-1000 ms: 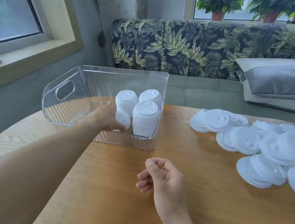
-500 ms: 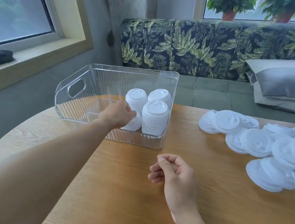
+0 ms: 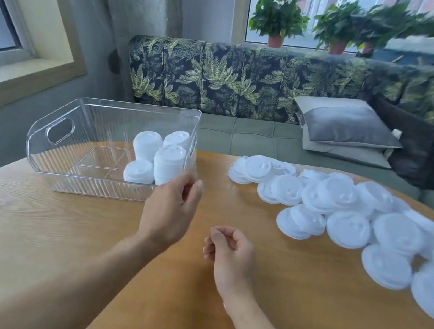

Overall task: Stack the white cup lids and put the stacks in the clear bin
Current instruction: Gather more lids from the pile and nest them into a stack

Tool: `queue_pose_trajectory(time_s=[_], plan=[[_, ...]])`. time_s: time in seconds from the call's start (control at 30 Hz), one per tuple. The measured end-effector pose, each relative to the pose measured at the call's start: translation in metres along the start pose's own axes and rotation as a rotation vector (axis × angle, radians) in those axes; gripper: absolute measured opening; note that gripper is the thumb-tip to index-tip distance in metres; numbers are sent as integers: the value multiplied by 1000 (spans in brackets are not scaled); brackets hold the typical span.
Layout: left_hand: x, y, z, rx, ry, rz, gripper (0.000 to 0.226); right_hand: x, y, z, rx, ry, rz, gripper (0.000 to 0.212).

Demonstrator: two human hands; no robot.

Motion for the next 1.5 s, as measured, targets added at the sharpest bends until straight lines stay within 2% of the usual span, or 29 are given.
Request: queue_pose_trajectory(time_s=[0.23,0.47,0.6,0.67,0.83,0.93,1.07,1.3,1.5], plan=[[85,-52,29,-32,51,-140,19,-79,-35,-17,19,-194,194,12],[134,-68,49,-68,84,-204,18,-141,-51,-25,8,-242,356,9],[147,-53,58,-6,113,-205,9,-157,-46,-25,24,-261,405,22],[155,-43,59,38,139,-202,16,-161,-40,-26,35,-267,398,30],[172,-7,59,108,147,-280,58,-166,-17,-26,23,-321,346,39],[183,14,58,116,119,-304,70,-166,-5,-24,14,-337,339,40],[193,37,56,133,141,-300,72,-168,6,-24,-10,-273,380,36],[204,53,57,165,187,-306,69,-169,8,-21,-9,-257,357,32],[196,44,58,145,93,-236,71,-166,1,-23,-38,-201,364,24]])
Point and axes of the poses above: each hand's wrist, its own y-axis towards the middle knuckle, its own x-axis out of the palm, z = x × y, the point moved 2 cm from there along y, towards the middle knuckle, and after that the axes turned 15 degrees about -z, right-handed, at the moved point
